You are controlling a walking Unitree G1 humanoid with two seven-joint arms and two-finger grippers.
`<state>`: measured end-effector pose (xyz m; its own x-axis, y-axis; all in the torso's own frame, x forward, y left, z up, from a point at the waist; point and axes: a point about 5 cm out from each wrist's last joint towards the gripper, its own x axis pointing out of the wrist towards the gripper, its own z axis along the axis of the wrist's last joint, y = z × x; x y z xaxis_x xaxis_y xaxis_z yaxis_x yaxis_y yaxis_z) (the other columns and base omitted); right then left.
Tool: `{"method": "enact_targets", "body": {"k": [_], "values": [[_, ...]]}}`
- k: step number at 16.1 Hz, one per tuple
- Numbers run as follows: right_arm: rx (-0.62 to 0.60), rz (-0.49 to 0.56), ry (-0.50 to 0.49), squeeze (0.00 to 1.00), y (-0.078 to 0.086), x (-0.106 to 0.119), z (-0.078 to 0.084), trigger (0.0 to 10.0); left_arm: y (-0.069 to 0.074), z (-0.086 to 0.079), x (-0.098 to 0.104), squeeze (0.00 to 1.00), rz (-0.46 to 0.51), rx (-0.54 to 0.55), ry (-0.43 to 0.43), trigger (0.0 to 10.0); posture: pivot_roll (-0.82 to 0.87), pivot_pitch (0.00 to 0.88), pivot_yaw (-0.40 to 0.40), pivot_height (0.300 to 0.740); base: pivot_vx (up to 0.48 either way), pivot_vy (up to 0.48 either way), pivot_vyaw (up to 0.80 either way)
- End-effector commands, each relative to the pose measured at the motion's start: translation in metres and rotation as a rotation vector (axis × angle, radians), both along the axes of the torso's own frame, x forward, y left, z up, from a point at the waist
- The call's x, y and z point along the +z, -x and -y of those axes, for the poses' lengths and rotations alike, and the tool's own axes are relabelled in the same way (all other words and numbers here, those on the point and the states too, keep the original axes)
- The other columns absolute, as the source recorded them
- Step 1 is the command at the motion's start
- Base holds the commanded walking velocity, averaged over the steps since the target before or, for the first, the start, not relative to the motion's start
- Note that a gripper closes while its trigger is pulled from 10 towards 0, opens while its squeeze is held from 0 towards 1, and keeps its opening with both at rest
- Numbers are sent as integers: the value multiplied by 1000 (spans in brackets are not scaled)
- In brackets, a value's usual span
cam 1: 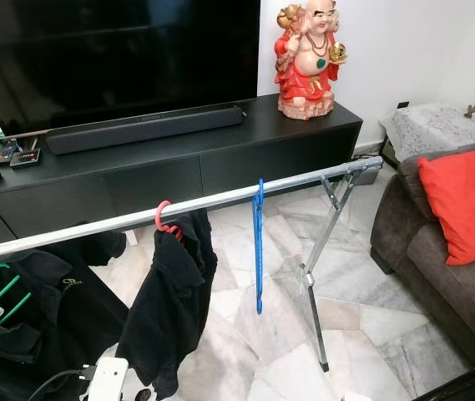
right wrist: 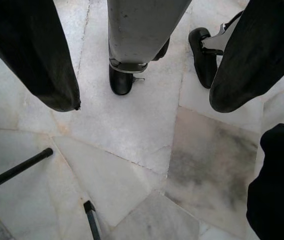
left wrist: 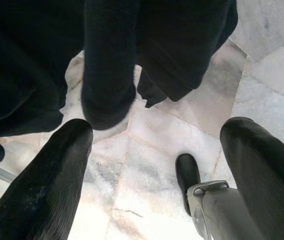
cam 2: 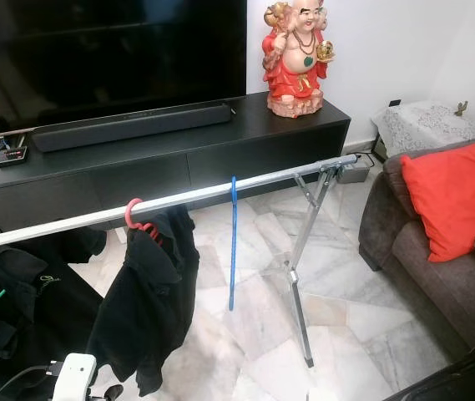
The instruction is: Hang hanger
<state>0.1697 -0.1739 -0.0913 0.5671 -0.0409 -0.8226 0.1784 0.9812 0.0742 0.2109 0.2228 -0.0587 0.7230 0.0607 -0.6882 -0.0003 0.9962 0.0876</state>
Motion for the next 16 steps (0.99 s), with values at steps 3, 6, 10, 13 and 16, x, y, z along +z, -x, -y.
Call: {"method": "enact_targets", "body": {"k": [3, 6, 10, 13, 16], "values": [[-156, 76, 24, 0, -3, 7, 31, 10000, 19, 9, -16, 0, -182, -12, 68, 10000, 10, 18, 44, 740, 0, 0, 0], [-177, 76, 8, 0, -3, 6, 29, 10000, 20, 8, -16, 0, -182, -24, 57, 10000, 12, 27, 50, 740, 0, 0, 0], [-182, 76, 0, 0, -1, 5, 27, 10000, 20, 7, -16, 0, -188, -25, 57, 10000, 13, 29, 53, 740, 0, 0, 0], [-177, 77, -3, 0, -1, 5, 26, 10000, 19, 6, -15, 0, -182, -16, 49, 10000, 17, 32, 52, 740, 0, 0, 0], [-175, 71, -5, 0, 0, 5, 25, 10000, 19, 5, -15, 0, -181, -14, 51, 10000, 17, 32, 52, 740, 0, 0, 0]]}}
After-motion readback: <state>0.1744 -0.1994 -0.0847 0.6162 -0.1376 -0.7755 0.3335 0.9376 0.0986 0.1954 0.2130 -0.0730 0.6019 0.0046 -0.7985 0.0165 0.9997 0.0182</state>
